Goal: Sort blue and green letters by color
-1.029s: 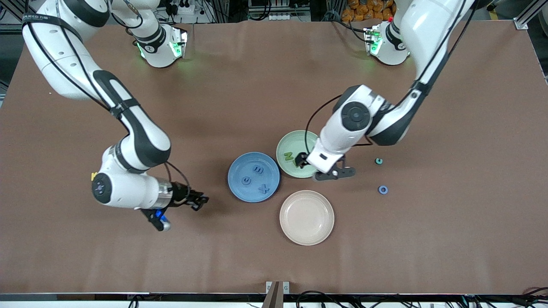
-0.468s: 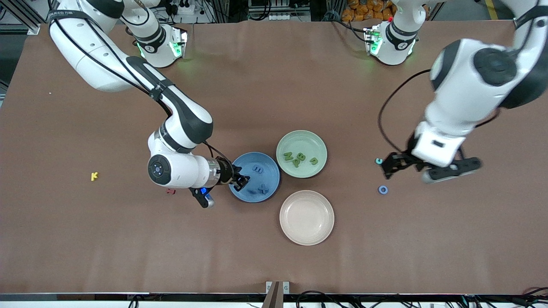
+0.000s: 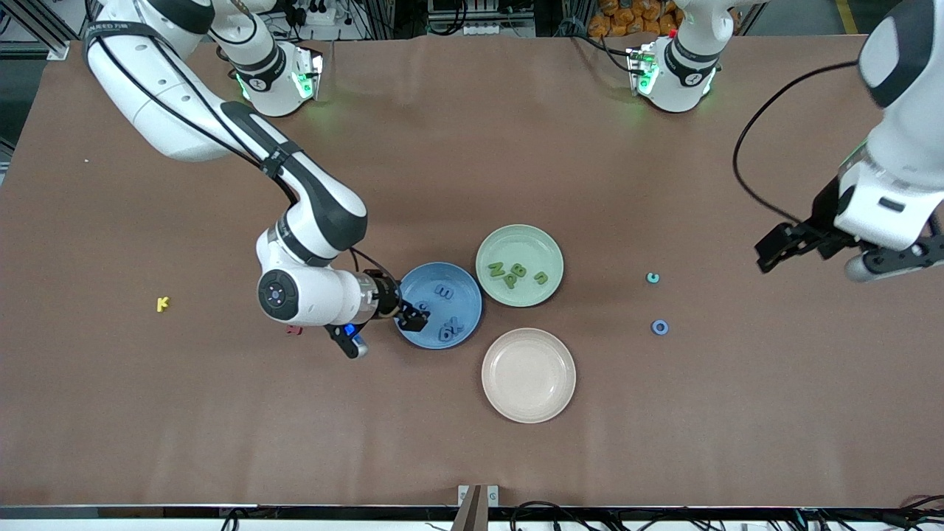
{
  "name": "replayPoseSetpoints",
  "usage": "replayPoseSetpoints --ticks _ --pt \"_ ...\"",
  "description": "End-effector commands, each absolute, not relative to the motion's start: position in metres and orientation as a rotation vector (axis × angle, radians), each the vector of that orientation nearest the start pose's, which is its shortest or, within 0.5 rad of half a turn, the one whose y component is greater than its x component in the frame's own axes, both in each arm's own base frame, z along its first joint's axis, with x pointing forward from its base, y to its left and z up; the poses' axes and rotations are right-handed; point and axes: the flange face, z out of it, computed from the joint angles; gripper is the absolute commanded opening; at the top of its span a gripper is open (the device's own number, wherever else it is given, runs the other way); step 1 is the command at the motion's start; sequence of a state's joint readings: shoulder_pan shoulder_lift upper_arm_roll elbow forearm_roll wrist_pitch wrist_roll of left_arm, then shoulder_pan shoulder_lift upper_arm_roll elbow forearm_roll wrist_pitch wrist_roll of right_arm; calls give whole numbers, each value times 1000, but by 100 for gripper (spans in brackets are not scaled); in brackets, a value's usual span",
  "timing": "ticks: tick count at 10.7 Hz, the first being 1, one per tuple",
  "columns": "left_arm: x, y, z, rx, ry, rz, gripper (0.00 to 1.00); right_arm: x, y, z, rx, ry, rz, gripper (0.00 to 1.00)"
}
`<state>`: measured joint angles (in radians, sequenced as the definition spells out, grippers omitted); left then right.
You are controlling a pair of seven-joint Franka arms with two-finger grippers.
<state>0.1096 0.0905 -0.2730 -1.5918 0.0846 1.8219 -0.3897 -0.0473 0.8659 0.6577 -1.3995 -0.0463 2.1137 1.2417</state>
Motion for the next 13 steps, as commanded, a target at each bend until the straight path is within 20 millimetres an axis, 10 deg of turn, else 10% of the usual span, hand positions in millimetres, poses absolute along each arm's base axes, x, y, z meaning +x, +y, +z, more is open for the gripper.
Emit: replayPoseSetpoints --ticks 1,7,13 --pt "580 -56 630 -3101 -290 -177 100 664 270 261 -2795 920 406 100" --pt "566 -48 630 -3146 -337 -39 100 627 209 287 -3100 441 433 100" --pt "563 -51 626 -3167 -338 24 100 574 25 362 -3067 -134 647 100"
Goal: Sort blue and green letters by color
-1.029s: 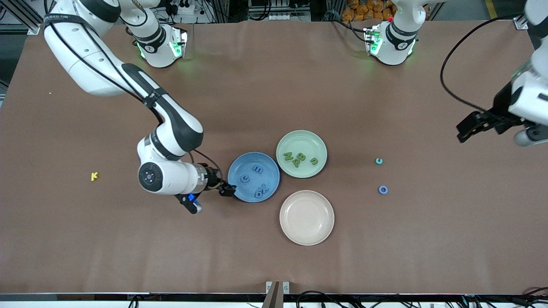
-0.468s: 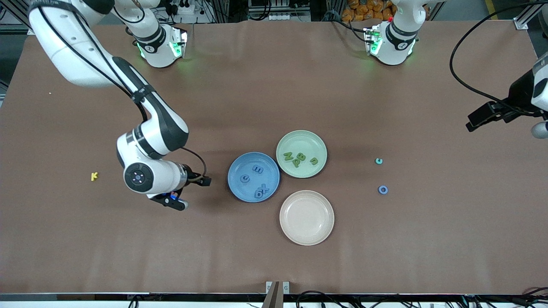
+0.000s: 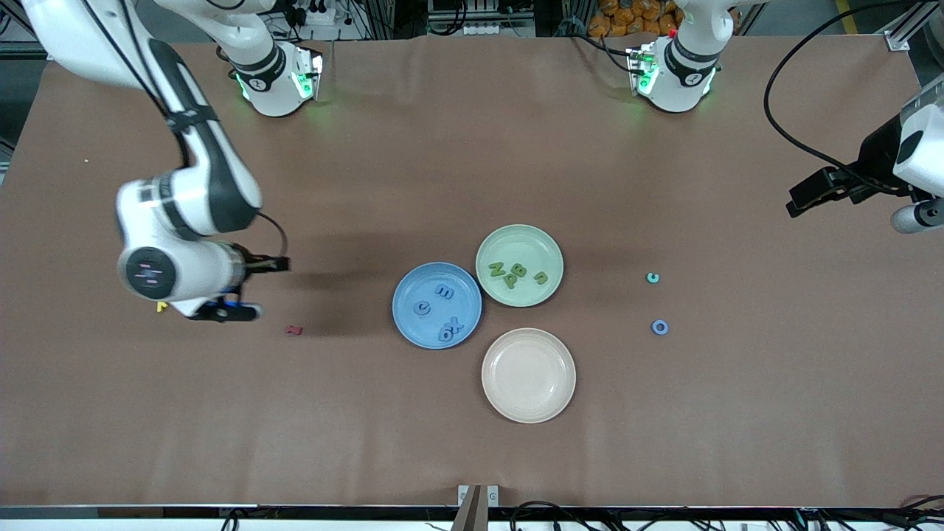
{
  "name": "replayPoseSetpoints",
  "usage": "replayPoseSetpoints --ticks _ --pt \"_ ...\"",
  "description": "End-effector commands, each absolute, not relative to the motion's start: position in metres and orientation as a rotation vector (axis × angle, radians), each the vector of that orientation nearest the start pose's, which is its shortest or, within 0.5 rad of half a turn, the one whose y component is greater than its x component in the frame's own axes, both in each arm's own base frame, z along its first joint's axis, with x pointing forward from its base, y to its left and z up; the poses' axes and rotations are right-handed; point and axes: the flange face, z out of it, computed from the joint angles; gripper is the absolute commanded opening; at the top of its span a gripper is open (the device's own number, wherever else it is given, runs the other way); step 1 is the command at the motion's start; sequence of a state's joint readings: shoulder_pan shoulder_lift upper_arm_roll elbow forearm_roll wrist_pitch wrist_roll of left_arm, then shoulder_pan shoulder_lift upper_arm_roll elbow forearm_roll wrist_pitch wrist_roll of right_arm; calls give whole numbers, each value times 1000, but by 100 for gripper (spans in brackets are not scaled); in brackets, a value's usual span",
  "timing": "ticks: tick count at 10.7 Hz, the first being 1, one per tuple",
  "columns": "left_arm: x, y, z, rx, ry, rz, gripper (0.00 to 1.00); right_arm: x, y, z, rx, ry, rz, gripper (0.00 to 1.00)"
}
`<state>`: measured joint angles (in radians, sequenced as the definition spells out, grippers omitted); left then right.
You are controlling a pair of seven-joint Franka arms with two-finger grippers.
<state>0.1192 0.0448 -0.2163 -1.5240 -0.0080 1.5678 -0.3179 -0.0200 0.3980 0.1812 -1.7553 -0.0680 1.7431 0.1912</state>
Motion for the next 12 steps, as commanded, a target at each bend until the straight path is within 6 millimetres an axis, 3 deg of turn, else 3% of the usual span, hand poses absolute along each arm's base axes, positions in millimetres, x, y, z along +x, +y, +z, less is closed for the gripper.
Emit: replayPoseSetpoints --ticks 1,3,5,8,11,12 --pt "564 -51 623 -3167 -333 32 100 567 19 379 -3073 -135 615 100" --pt "562 -55 617 -3162 -342 76 100 557 -6 420 -3106 -75 476 100" --pt "564 -48 619 -3160 -340 64 100 552 -18 453 -3126 -46 331 100" --pt "562 -39 623 -3156 -364 49 100 539 -18 491 -3149 -58 161 100" --pt "567 -44 627 -3168 -364 -32 100 552 -21 564 -3159 -78 -104 100" --pt "567 -44 628 -3165 -362 -35 100 553 -24 578 -3161 -136 -145 100"
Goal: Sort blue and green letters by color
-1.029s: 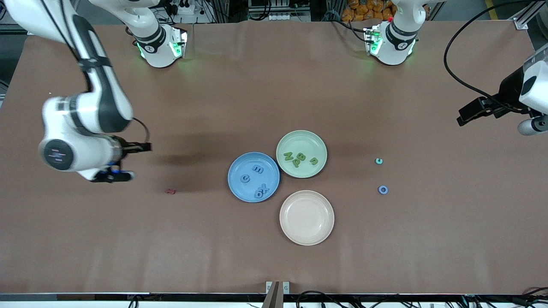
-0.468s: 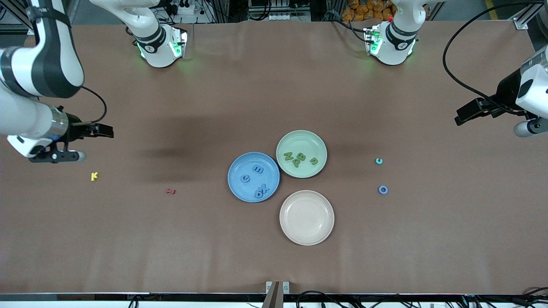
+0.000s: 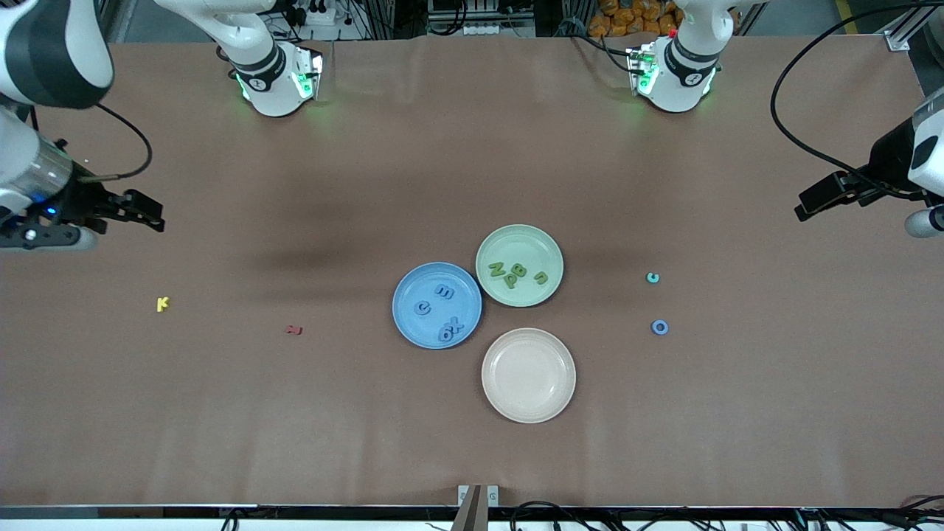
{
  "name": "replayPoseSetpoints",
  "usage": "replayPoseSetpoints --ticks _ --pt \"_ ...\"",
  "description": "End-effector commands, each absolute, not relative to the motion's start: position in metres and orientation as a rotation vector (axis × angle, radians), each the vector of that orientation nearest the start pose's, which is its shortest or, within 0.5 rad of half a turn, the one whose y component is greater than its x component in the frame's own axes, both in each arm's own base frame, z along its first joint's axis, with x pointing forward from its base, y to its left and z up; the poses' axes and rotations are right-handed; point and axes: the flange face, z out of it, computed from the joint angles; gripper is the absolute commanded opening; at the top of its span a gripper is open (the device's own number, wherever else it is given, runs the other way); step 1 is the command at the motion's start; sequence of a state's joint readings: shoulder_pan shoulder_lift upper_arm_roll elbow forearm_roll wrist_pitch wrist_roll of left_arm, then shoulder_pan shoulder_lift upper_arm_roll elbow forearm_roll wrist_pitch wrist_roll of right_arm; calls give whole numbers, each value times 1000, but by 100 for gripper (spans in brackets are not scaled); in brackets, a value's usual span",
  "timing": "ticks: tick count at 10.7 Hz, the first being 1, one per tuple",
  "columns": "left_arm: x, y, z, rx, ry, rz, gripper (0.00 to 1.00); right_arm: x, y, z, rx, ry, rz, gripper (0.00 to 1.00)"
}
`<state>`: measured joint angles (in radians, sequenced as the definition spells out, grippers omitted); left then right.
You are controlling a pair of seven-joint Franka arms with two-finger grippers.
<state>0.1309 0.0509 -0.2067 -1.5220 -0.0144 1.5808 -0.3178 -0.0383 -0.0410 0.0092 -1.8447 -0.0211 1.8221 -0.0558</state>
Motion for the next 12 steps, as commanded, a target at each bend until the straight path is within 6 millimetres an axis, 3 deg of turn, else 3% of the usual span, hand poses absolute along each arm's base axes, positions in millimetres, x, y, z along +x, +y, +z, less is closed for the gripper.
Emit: replayPoseSetpoints --ticks 1,4,5,7,12 --pt "567 -42 629 -3163 -359 -38 100 554 -28 589 -3162 -180 -176 100" --pt "567 -40 628 -3161 -361 -39 100 547 -25 653 -3167 -147 -188 100" --pt "567 -39 629 -3161 -359 -42 100 544 -23 661 -3166 -78 -180 100" --pt "567 -33 631 -3125 -210 -59 100 544 -23 663 -3165 -68 -185 100" --pt "567 -34 632 -3124 -219 -64 100 544 -20 666 -3164 -12 -210 100"
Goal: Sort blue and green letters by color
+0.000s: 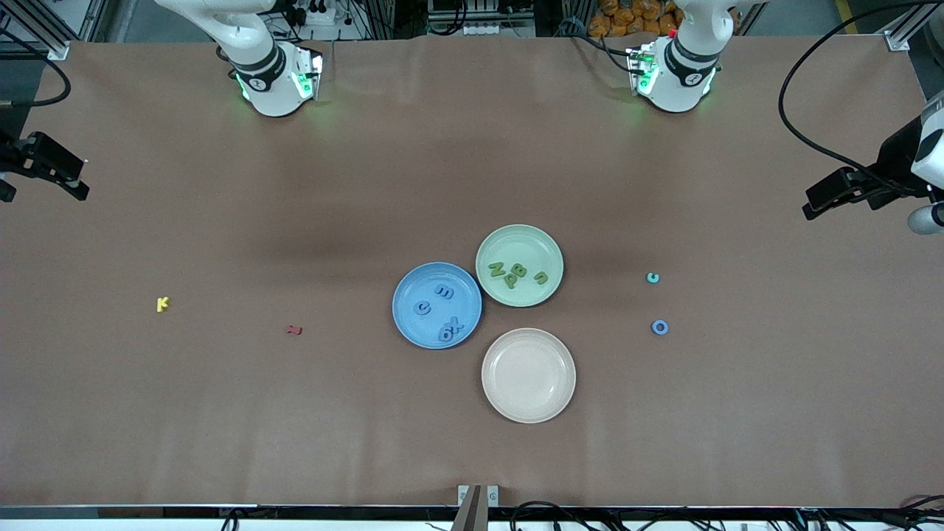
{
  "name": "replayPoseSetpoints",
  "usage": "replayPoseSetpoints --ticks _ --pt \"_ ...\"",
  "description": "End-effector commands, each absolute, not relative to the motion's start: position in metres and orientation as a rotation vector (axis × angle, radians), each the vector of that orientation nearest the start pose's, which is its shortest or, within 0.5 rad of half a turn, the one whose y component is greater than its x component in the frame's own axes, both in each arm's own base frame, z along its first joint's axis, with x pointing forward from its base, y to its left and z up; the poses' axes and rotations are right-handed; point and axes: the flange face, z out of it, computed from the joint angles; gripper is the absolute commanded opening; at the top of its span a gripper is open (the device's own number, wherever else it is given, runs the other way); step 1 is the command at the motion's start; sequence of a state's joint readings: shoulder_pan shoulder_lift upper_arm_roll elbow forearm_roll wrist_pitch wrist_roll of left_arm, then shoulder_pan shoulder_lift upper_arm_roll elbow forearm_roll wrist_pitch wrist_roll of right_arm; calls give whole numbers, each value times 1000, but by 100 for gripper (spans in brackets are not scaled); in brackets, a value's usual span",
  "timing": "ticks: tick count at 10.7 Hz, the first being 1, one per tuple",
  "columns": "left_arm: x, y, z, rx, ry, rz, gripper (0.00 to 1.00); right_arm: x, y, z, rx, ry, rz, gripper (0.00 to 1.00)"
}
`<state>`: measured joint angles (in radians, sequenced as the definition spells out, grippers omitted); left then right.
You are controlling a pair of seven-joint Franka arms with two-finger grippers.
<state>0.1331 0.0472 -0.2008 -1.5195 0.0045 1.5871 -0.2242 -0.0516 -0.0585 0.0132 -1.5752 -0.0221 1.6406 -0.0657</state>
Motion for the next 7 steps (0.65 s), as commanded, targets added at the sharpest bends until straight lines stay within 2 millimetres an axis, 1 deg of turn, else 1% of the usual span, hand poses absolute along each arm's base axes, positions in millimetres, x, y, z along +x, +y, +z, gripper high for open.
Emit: replayPoseSetpoints --ticks 1,5,7 --pt "567 -36 633 -3134 -215 -64 100 544 -21 666 -3164 -10 -210 100" --pt "562 -39 641 -3146 -225 -81 100 544 -16 666 -3162 -22 -212 100" --pt "562 -42 642 -3147 -218 -83 100 545 -16 666 -3160 -22 -224 100"
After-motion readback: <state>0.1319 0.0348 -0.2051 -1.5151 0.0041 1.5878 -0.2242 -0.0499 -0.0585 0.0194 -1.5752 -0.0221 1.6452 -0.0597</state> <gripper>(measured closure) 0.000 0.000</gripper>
